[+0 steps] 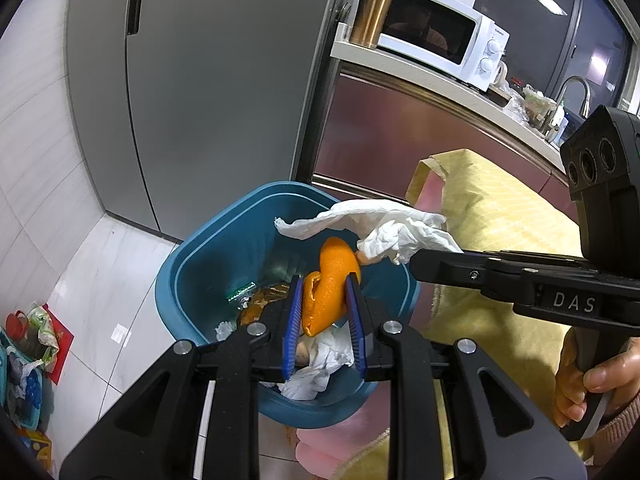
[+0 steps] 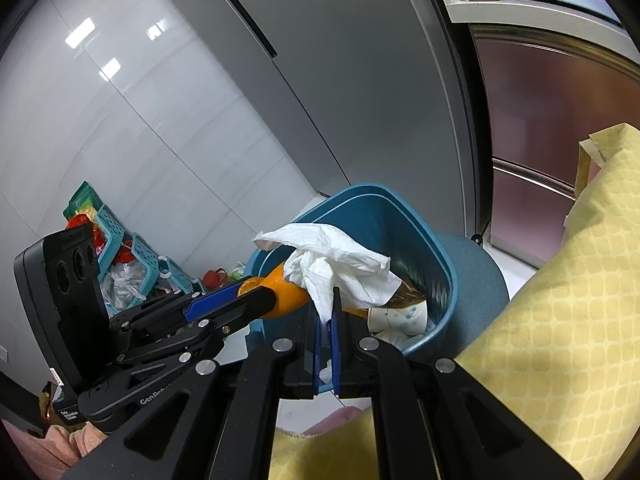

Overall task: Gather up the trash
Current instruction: 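Carry the peel and tissue over the blue bin with both tools, then open both tools to drop the peel and tissue into the bin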

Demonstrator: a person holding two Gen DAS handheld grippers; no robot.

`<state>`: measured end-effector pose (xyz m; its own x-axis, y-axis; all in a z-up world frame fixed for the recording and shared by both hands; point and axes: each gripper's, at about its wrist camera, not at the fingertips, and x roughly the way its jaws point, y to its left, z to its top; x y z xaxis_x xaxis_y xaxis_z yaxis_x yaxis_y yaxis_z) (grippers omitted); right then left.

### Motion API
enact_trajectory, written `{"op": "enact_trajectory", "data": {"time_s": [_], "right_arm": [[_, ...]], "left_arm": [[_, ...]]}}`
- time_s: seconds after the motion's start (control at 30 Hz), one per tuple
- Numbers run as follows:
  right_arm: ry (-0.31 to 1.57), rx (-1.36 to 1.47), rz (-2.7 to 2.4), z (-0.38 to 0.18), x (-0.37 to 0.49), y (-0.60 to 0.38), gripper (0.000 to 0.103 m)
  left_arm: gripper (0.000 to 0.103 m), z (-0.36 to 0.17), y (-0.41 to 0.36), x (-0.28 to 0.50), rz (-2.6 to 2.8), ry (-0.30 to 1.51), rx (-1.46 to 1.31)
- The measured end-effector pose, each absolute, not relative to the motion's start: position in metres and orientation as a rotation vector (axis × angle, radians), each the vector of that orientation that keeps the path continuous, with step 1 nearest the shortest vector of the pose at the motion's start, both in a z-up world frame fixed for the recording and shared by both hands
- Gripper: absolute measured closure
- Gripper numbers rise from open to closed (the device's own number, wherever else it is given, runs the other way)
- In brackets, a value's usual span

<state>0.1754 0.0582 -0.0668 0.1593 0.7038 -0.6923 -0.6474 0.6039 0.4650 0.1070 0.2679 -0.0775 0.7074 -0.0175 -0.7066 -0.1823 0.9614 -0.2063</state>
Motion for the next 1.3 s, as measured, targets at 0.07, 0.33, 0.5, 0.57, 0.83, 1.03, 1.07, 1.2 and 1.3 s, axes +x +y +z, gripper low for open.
{"op": "enact_trajectory", "data": {"time_s": [0.07, 0.33, 0.5, 0.57, 0.83, 1.03, 1.07, 1.2, 1.3], "right_arm": [[1.037, 0.057, 0.964, -0.069, 0.176, 0.062, 0.099], [1.071, 0.02, 0.95, -0.074, 0.175, 0.075, 0.099], [1.082, 0.004, 0.939, -0.076, 0.178, 0.081, 0.098], [1.087, -0.003, 0.935, -0.078, 0.178, 0.083, 0.098], [1.106, -0.024, 0.914, -0.086, 0.181, 0.089, 0.098], [1.113, -0.048, 0.897, -0.088, 0.184, 0.095, 0.093], [1.113, -0.053, 0.895, -0.089, 0.184, 0.096, 0.091], [1.099, -0.051, 0.887, -0.088, 0.185, 0.096, 0.081], [1.088, -0.044, 0.885, -0.086, 0.186, 0.091, 0.077]], "left_arm": [[0.081, -0.079, 0.27, 0.109, 0.096, 0.786, -0.275], [0.081, -0.09, 0.277, 0.116, 0.114, 0.807, -0.289], [0.081, -0.095, 0.28, 0.121, 0.118, 0.816, -0.292], [0.081, -0.096, 0.28, 0.122, 0.121, 0.818, -0.292], [0.081, -0.101, 0.281, 0.125, 0.13, 0.826, -0.296], [0.079, -0.107, 0.284, 0.131, 0.132, 0.841, -0.304], [0.078, -0.109, 0.285, 0.131, 0.131, 0.845, -0.307], [0.076, -0.117, 0.289, 0.134, 0.128, 0.857, -0.33], [0.07, -0.121, 0.292, 0.134, 0.133, 0.859, -0.343]]}}
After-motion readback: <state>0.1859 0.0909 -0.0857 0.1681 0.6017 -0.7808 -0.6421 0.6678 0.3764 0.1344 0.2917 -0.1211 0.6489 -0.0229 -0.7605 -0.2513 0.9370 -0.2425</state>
